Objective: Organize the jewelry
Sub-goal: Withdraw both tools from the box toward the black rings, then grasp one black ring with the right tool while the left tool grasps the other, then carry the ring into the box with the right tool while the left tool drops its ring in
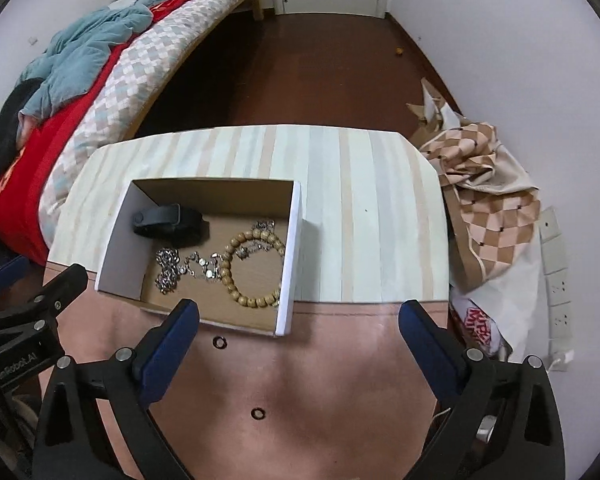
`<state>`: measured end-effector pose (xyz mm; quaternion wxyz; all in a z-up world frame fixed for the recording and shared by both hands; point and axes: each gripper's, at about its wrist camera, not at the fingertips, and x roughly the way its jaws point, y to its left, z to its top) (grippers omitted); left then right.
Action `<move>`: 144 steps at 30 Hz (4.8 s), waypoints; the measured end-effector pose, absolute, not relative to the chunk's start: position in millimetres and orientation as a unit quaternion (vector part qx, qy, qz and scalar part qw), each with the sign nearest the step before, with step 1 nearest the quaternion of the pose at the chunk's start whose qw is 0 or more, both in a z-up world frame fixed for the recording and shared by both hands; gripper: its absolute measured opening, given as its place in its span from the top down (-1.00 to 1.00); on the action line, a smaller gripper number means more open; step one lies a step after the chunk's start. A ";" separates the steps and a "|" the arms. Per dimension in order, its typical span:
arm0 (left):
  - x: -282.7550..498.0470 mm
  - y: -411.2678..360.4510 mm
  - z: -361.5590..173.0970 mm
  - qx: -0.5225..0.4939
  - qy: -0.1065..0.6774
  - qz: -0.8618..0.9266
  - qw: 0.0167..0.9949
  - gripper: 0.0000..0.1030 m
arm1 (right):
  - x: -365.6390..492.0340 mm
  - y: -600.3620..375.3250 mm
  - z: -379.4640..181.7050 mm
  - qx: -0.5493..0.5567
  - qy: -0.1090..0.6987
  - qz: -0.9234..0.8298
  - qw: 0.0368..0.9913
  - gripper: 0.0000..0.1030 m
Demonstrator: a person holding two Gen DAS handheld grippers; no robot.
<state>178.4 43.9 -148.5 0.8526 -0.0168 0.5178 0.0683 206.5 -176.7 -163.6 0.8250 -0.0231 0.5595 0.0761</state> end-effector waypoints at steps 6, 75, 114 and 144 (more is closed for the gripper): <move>155.8 40.6 -120.9 -0.003 0.495 0.069 0.866 -1.00 | 187.6 -177.8 -142.8 -0.020 0.543 0.063 0.837 -0.96; 167.5 -28.8 -257.8 -0.019 0.587 0.021 0.809 -0.86 | 120.8 -232.2 -256.4 0.103 0.559 0.060 0.820 1.00; 87.1 39.6 -257.7 -0.018 0.588 0.048 0.808 0.80 | 105.7 -156.0 -270.0 0.002 0.563 0.120 0.818 0.41; 268.4 33.7 -169.3 -0.094 0.583 -0.008 0.807 -0.45 | 295.0 -169.7 -195.6 0.105 0.607 0.204 0.761 0.70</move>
